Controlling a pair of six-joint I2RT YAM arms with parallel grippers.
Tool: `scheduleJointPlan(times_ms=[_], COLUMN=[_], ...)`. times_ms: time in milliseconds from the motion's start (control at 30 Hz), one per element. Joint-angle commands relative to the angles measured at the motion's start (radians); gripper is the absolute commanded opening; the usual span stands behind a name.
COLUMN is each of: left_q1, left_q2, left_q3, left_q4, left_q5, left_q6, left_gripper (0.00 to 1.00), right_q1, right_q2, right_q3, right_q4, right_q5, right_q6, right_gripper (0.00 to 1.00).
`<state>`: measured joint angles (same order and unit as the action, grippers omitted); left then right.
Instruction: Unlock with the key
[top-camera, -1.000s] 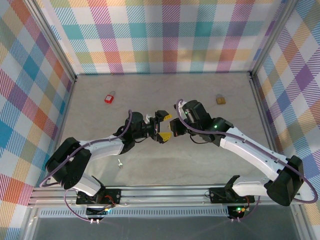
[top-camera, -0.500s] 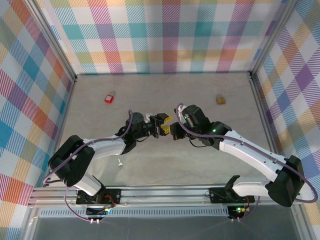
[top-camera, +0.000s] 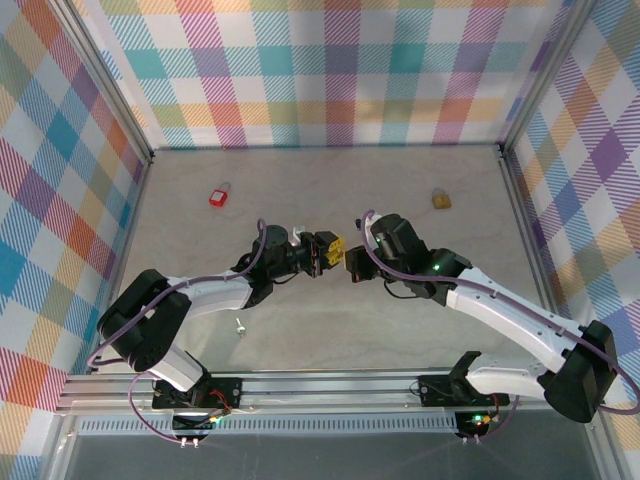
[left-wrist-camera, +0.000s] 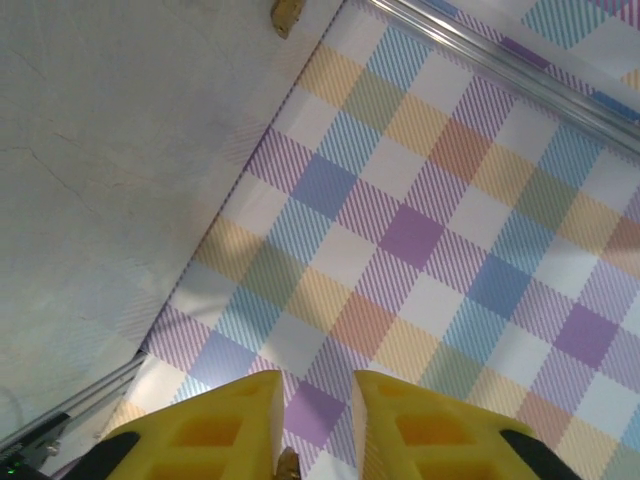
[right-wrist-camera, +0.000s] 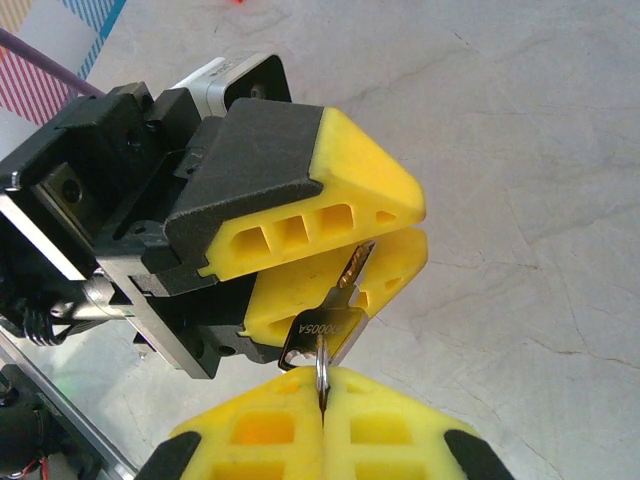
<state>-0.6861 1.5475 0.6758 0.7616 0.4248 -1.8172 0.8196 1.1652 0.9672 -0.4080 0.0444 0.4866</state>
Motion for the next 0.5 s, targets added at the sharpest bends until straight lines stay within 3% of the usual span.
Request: scheduleJointPlan(times_ms=[0, 367, 467], left_q1=[-0.001, 0.005, 0.007], left_q2=[-0.023, -0.040, -0.075], left_q3=[0.014, 0.022, 0.032], left_q4=[-0.025, -0.048, -0.115], left_q5=[-0.001, 0.008, 0.008], left_q6=[0.026, 0.057, 0.112], left_gripper=[0.21, 0.00, 0.00], right_q1=[0.009, 0.007, 0.003], right_q2=[-0.022, -0.015, -0.015], right_q3=[-0.016, -0.014, -0.012], right_q4=[0.015, 0.009, 0.013], right_q5=[0.012, 0.017, 0.009], right_q6=[0.010, 0.012, 0.018], right_gripper=[0.00, 0.00, 0.00])
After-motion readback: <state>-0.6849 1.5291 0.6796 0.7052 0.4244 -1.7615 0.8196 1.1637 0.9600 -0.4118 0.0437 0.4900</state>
